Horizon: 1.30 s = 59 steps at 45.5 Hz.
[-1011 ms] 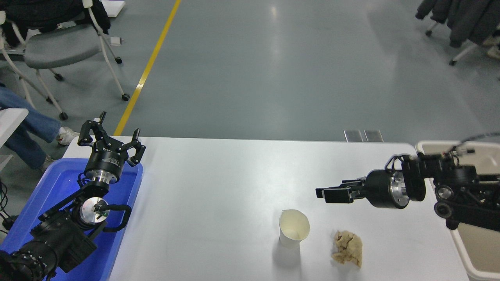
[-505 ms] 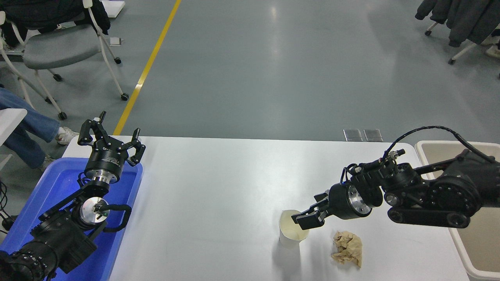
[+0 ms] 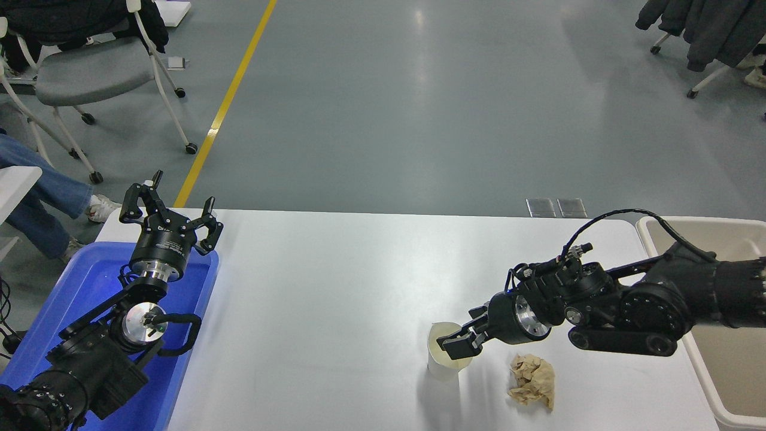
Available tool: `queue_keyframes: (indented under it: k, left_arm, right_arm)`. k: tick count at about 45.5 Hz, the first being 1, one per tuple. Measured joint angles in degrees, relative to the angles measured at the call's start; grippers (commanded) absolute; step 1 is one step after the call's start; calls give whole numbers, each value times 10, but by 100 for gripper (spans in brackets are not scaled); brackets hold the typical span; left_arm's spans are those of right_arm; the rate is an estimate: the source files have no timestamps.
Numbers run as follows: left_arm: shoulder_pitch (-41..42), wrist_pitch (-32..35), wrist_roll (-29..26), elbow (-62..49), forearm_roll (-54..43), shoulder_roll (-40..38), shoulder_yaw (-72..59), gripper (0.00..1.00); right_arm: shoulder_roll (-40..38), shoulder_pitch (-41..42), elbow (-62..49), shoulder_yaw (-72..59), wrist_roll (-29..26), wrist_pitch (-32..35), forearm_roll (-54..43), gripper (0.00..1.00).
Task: Dispose of the paper cup in the dustbin
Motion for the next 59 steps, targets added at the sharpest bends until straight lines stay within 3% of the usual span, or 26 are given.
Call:
queue_keyframes:
  k: [2,5,9,10,45,59]
  left_arm:
    - [0,0,0,0,0,0,0,100]
    - [0,0,0,0,0,0,0,100]
    - [0,0,0,0,0,0,0,100]
    - [0,0,0,0,0,0,0,100]
    - [0,0,0,0,0,0,0,100]
    - [0,0,0,0,0,0,0,100]
  right_arm:
    - [1,-1,-1,0,1,0,0,66]
    - [3,-1,-3,0,2,0,1,29]
    - [4,-1,-5,-1,4,-1,0,3]
    - [4,-1,-5,-1,4,-1,-1,0]
    - [5,6,-26,-24,49,-31,-2,0]
    - [-28,68,10,-25,54,-6,14,0]
